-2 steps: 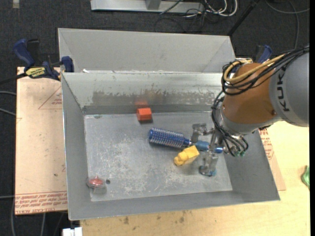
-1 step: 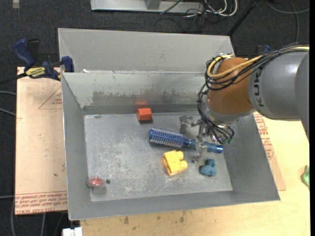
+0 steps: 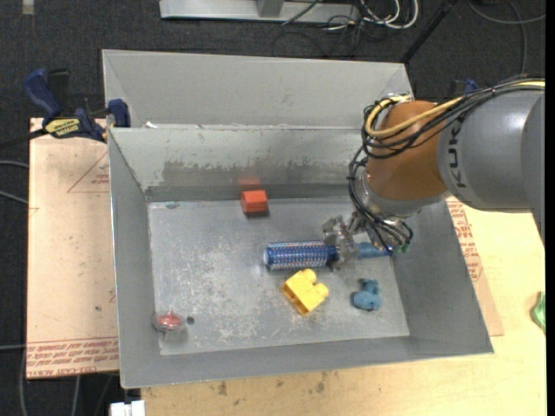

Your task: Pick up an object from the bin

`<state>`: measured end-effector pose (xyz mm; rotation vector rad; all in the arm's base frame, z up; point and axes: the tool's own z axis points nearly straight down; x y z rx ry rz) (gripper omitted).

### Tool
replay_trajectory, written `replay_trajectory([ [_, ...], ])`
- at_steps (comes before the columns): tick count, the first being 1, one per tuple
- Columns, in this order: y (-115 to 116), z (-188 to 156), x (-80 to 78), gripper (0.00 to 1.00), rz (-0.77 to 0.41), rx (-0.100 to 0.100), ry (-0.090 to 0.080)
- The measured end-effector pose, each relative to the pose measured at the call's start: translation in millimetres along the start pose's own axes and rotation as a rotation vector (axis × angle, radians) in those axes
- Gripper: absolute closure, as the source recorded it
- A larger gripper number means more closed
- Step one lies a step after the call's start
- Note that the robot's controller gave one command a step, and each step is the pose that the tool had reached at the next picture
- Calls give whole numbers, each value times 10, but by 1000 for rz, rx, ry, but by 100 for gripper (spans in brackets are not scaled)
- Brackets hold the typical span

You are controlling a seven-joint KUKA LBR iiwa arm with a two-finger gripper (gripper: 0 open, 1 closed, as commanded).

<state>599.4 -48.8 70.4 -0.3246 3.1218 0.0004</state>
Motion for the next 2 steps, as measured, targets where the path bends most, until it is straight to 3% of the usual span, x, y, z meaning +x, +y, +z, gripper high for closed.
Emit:
replay_trajectory([
  [2, -143, -2247, 7, 100, 55, 3, -8],
])
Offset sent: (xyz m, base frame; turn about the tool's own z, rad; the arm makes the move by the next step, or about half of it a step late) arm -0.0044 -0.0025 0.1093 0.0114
